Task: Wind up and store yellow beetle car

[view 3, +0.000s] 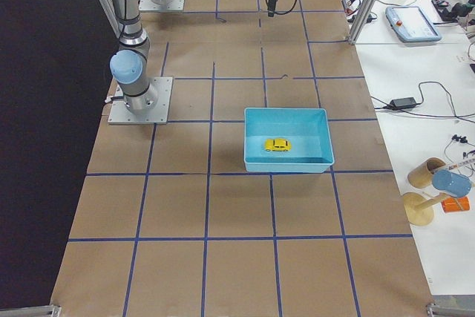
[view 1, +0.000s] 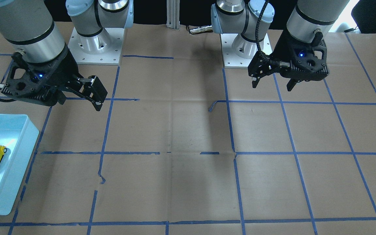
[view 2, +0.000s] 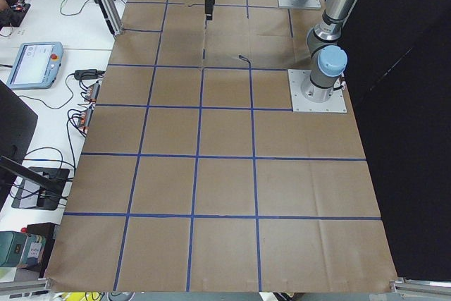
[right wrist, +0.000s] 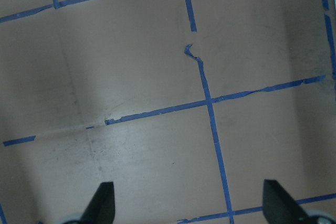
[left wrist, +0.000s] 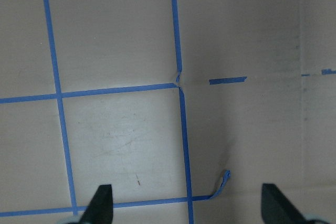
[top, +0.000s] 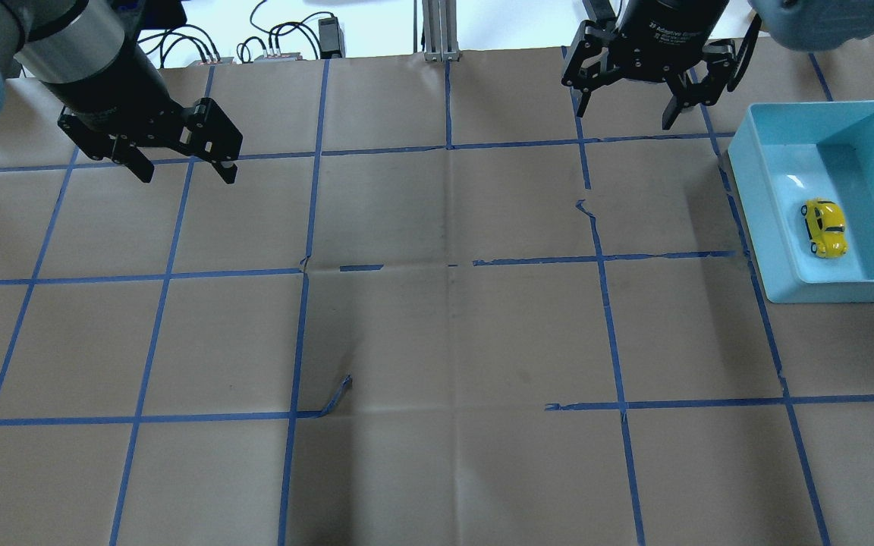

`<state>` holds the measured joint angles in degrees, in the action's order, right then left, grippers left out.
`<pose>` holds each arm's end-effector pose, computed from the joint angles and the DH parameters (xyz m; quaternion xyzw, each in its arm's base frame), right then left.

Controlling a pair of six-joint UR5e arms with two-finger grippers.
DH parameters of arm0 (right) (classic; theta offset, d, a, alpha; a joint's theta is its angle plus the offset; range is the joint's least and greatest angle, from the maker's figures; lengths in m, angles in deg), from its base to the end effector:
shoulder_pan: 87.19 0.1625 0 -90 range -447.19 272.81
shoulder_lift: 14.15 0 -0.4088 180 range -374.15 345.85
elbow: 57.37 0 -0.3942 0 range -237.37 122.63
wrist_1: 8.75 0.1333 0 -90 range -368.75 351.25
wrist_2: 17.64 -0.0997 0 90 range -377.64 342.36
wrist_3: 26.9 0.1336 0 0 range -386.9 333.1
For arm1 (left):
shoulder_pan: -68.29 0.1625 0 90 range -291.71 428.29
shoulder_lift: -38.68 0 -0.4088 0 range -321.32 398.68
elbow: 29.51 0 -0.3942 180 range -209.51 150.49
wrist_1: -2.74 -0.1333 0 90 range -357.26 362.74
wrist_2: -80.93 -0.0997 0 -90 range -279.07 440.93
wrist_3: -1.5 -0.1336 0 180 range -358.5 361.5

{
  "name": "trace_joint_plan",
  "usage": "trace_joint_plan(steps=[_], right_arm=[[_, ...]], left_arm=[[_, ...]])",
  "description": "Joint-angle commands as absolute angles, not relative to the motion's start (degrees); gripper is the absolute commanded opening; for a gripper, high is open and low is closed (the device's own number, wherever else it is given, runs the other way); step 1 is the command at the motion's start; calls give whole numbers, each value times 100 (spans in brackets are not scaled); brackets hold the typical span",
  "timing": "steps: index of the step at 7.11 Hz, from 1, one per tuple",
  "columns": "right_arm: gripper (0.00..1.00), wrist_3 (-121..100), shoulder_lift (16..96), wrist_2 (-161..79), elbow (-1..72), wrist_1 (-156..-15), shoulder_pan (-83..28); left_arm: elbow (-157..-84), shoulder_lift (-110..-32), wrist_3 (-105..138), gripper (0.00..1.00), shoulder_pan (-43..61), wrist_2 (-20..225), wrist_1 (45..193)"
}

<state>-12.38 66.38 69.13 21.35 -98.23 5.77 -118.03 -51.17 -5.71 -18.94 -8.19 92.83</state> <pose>0.1698 -0.5559 0.4471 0.1003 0.9945 -0.0068 0.0296 -0.1112 -0.5022 0.4517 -0.0388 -0.9991 0.0141 0.0065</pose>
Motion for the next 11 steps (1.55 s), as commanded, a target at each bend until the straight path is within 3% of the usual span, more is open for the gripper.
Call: trace_joint_plan(steps=[1, 11], right_arm=[[100, -1240, 6522, 6885, 2129, -9831, 589], [100, -1693, 6468, 7260, 2155, -9839, 650]], left_arm=[[-11784, -5123, -571, 99, -1890, -810, 9283], [-11758, -5114, -580, 99, -1846, -766, 9283]])
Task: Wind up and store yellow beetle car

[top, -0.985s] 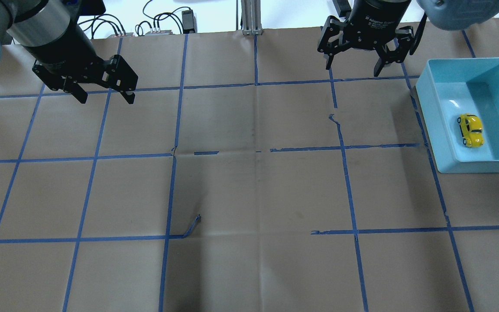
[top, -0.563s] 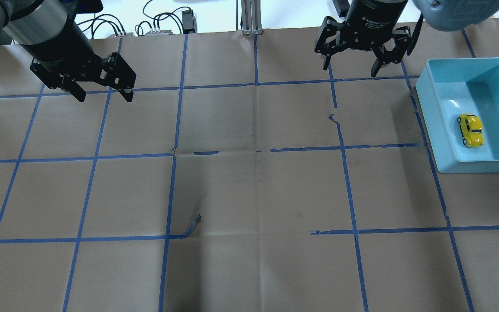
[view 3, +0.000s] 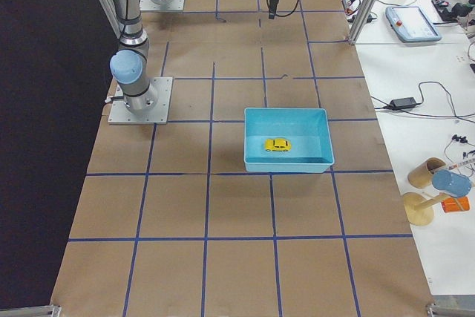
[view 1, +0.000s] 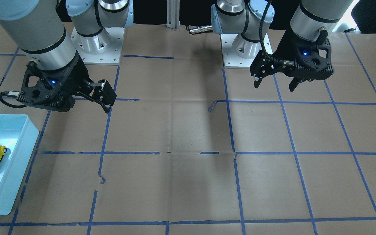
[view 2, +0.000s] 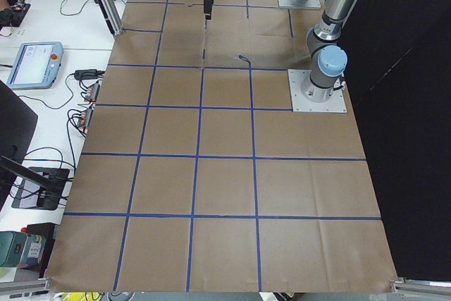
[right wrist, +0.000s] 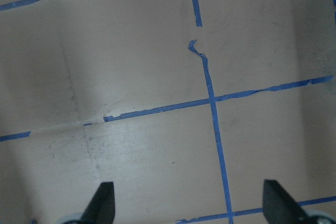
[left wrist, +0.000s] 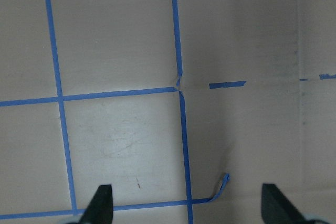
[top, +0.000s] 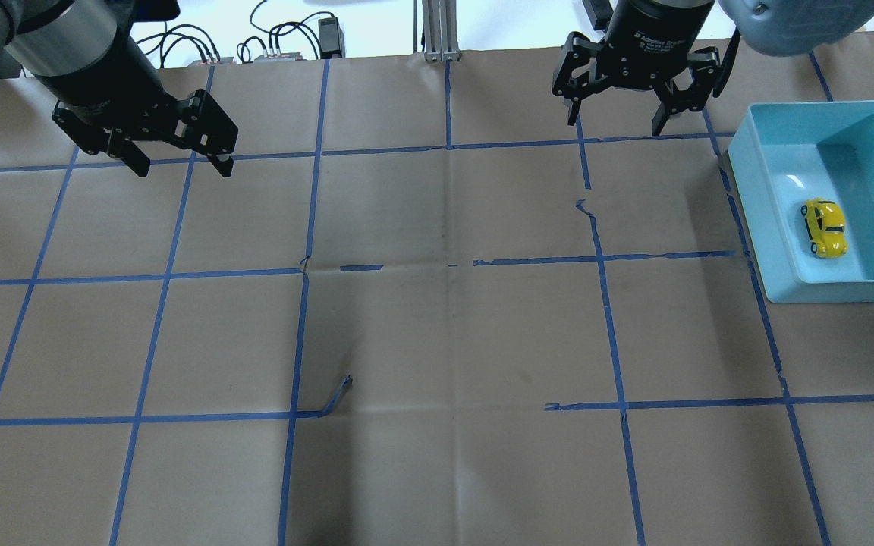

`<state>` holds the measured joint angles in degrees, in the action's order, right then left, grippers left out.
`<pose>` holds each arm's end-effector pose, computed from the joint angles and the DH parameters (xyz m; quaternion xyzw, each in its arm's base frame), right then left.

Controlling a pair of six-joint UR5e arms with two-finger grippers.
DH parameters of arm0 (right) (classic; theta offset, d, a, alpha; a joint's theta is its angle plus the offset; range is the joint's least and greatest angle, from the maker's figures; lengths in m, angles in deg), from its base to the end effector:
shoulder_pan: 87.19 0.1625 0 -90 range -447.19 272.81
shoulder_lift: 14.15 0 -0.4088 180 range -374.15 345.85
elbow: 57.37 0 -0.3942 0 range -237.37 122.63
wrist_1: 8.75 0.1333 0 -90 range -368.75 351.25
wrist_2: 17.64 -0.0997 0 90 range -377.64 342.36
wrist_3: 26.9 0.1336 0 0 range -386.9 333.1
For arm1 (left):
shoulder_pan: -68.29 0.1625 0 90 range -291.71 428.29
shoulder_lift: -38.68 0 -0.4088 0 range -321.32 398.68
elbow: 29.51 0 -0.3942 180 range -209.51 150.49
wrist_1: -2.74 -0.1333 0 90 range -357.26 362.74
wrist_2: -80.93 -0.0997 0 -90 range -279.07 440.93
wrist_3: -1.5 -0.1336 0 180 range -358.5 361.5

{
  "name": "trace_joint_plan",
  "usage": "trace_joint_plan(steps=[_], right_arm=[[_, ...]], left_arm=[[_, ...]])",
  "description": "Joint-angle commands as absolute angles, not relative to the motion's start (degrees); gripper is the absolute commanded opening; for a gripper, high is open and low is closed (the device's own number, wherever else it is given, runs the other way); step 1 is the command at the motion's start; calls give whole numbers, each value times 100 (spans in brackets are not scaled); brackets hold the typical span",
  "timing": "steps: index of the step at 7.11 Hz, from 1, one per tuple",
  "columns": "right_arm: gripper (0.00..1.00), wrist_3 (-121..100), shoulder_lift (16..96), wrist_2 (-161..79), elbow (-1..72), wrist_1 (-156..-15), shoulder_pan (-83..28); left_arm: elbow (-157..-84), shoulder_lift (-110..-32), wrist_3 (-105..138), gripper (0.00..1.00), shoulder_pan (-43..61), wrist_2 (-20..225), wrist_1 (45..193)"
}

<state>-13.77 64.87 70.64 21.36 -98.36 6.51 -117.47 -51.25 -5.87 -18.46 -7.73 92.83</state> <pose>0.1739 -0.5615 0.4321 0.0822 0.9965 0.0031 0.0147 -0.1080 -0.5047 0.4558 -0.0361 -0.9991 0.0186 0.0100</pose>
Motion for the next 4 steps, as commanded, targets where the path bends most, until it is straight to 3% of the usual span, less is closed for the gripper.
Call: trace_joint_plan(steps=[1, 4], right_arm=[[100, -2019, 6460, 7271, 2155, -9848, 641], [100, -2049, 6477, 7236, 2164, -9857, 650]], left_arm=[[-11767, -5114, -589, 99, -1846, -775, 9283], [-11775, -5105, -589, 99, -1846, -766, 9283]])
